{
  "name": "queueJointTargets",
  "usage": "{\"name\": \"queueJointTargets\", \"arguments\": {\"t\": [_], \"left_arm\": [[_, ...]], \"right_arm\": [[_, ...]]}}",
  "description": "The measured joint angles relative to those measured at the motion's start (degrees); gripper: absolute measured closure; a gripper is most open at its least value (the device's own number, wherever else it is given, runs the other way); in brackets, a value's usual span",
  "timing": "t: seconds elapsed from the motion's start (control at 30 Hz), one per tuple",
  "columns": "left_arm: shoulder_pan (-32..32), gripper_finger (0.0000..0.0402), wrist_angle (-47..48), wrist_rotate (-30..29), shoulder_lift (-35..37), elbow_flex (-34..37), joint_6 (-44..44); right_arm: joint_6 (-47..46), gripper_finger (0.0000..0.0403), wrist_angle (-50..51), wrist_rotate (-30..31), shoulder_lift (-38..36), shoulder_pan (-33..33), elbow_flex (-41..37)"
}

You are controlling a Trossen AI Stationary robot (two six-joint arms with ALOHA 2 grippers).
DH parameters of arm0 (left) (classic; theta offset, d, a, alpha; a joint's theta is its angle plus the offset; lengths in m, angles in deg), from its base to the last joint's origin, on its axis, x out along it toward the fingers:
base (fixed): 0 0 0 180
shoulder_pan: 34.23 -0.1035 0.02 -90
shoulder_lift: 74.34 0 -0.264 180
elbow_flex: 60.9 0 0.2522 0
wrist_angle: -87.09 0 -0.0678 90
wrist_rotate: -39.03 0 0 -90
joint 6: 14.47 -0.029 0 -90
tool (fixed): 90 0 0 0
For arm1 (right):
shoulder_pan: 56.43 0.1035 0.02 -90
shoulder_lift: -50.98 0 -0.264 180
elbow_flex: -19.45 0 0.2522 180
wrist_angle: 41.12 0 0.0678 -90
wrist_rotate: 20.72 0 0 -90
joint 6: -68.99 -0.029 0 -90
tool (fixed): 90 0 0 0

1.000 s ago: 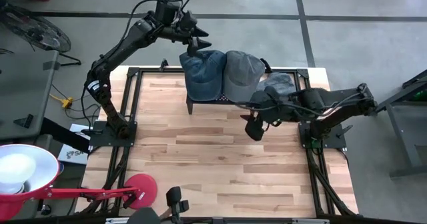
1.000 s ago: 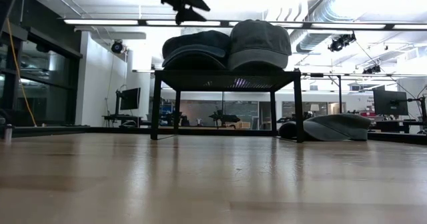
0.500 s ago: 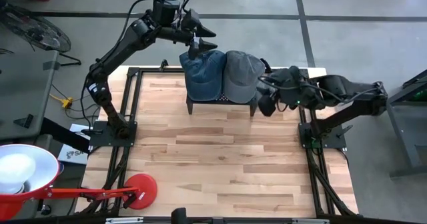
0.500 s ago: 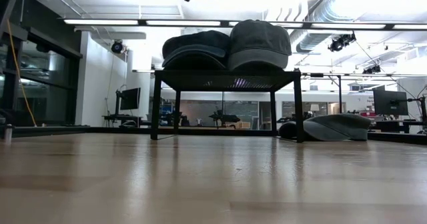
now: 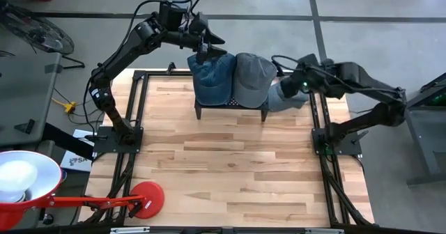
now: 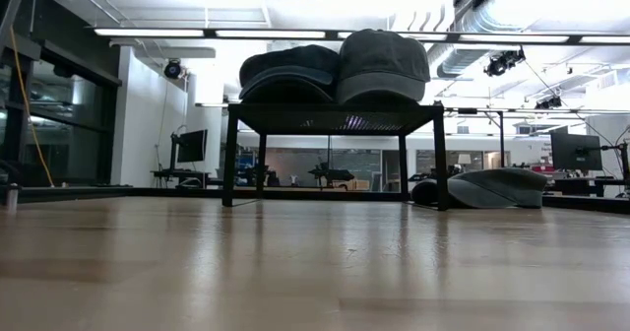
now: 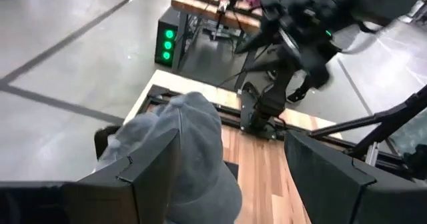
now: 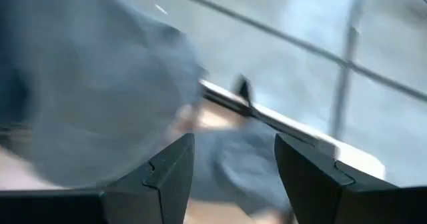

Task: Pick & Place hat
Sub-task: Stack the gray cap on top of the stacked gray caps on the shelf

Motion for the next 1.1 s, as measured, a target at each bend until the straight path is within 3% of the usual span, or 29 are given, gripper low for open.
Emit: {"name": "queueJointTargets", "arguments": {"t": [0.13, 0.43, 0.6, 0.8, 0.87, 1.0, 1.1], "left_arm": [[0.7, 0.0136, 2.0, -1.0, 0.4, 0.0, 0.0], [3.2, 0.0136, 2.8, -3.3, 0.4, 0.0, 0.0], [3.1, 0.0136, 3.4, -3.2, 0.4, 0.0, -0.4], [3.0, 0.0136, 3.4, -3.0, 0.4, 0.0, -0.4], [3.0, 0.0136, 3.6, -3.0, 0.4, 0.0, -1.0], [3.0, 0.0136, 5.4, -2.9, 0.4, 0.0, -3.1], [3.0, 0.0136, 7.2, -2.8, 0.4, 0.0, -5.1]], "right_arm": [[-3.0, 0.0203, 8.3, -1.5, 0.0, -5.9, -0.1], [3.2, 0.0204, 6.9, -5.5, -1.0, -20.0, -0.1], [9.4, 0.0213, 2.6, -11.7, -0.8, -28.6, -0.1], [11.8, 0.0229, 1.7, -14.6, 1.3, -36.7, -0.6], [12.5, 0.0232, -0.1, -16.6, 1.4, -38.9, -3.2], [10.0, 0.0235, -2.5, -11.8, 1.6, -37.9, -8.0], [6.7, 0.0233, -5.2, -16.2, 1.6, -38.5, -12.3]]}}
